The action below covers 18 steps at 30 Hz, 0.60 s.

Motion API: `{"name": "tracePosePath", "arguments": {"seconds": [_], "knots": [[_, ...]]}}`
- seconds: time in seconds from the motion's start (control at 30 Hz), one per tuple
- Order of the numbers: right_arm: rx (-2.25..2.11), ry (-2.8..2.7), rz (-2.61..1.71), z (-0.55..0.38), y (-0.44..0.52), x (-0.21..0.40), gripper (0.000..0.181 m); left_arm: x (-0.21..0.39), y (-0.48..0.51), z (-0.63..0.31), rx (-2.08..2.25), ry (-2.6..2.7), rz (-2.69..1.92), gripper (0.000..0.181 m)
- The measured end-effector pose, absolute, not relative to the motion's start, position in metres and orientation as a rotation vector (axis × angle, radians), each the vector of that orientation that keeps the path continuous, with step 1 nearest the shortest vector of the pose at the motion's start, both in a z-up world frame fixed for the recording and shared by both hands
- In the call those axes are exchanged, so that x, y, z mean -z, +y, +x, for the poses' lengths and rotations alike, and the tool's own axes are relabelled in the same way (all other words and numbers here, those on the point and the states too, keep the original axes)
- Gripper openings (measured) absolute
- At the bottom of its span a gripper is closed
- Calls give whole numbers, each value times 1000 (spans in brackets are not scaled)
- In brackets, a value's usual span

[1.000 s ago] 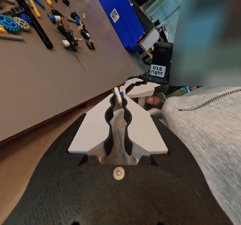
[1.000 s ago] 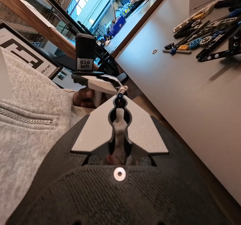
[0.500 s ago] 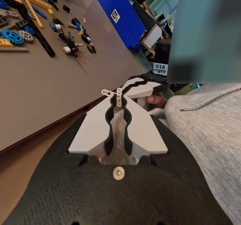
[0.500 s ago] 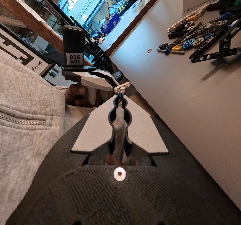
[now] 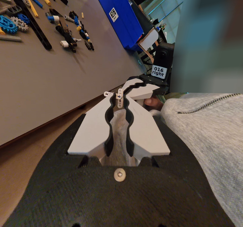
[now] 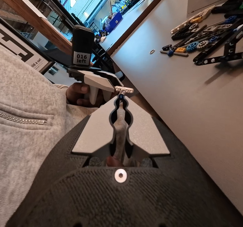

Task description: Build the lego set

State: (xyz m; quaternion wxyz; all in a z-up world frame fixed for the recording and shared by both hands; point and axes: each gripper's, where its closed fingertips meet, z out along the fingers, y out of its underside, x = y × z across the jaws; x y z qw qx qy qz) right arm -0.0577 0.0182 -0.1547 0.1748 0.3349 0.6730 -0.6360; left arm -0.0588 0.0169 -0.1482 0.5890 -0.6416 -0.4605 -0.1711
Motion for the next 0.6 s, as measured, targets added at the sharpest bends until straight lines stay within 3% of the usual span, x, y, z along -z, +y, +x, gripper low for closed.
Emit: {"name": "tracePosePath", "arguments": {"seconds": [0.6], "knots": [[1810, 1906, 963, -61, 21, 155, 2, 149, 13, -64, 389, -1103, -1469, 7]]}}
